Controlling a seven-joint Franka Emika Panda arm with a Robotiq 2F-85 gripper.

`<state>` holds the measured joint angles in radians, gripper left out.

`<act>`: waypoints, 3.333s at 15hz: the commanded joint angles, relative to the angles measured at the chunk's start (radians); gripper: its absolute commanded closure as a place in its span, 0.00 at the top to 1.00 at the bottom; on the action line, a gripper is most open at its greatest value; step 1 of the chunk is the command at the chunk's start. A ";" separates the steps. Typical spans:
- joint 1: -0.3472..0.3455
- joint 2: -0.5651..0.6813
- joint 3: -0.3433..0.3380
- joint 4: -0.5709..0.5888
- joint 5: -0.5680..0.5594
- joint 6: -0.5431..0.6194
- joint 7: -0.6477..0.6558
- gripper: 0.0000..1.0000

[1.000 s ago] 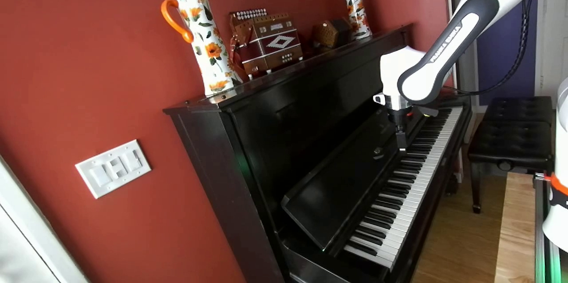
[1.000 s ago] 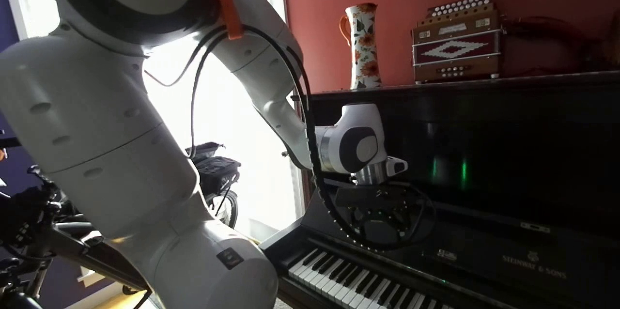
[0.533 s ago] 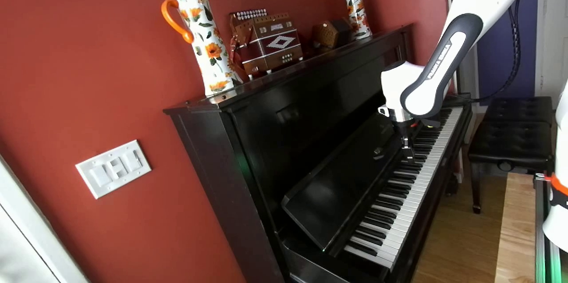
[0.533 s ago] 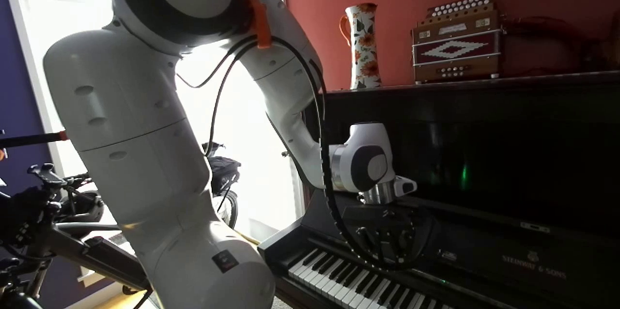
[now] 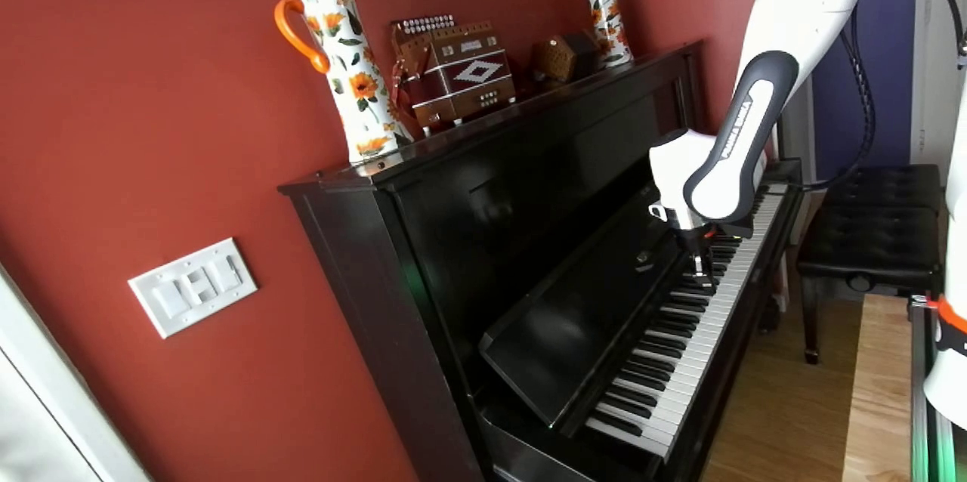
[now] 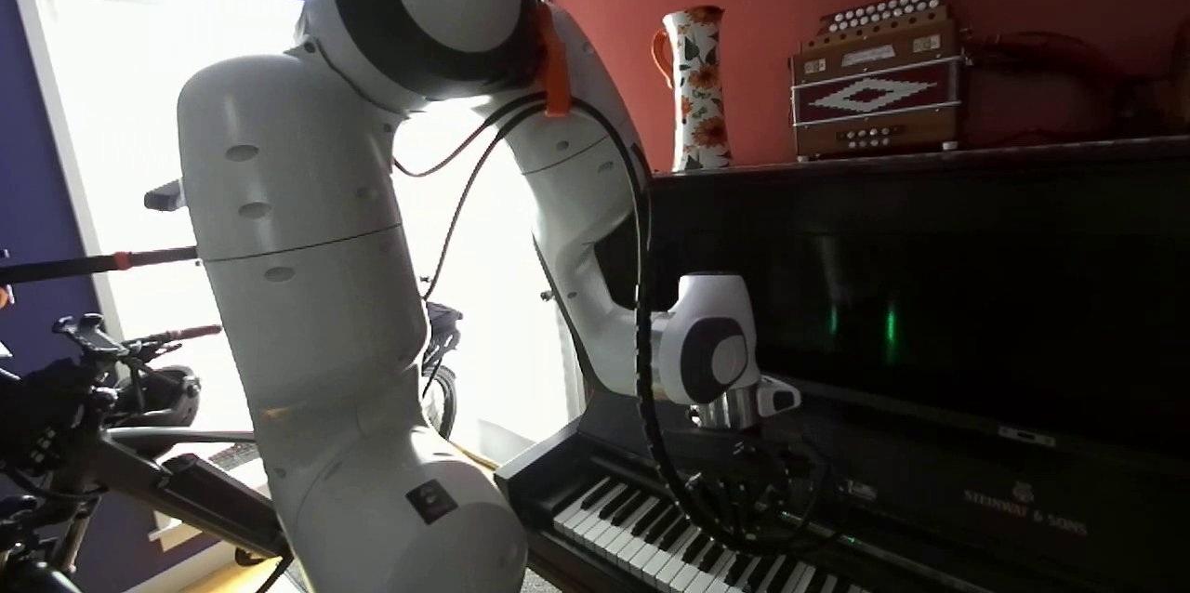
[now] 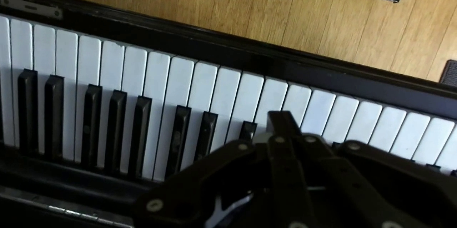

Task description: Press a white key on the middle left of the piano

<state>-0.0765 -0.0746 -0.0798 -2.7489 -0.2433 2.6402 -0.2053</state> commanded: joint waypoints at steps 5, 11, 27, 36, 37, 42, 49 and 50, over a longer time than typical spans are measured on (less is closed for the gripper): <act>0.000 0.077 0.001 0.002 0.002 0.050 0.000 0.01; 0.000 0.082 0.001 0.003 0.002 0.054 0.000 0.01; -0.036 0.291 0.016 0.100 0.103 0.108 -0.164 0.00; -0.088 0.359 0.073 0.128 0.189 0.151 -0.262 0.00; -0.080 0.366 0.059 0.130 0.163 0.163 -0.240 0.00; -0.088 0.385 0.061 0.133 0.159 0.190 -0.234 0.00; -0.095 0.409 0.068 0.142 0.165 0.185 -0.230 0.00; -0.094 0.410 0.069 0.142 0.166 0.183 -0.229 0.00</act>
<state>-0.1484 0.2963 -0.0230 -2.6192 -0.0817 2.8028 -0.4331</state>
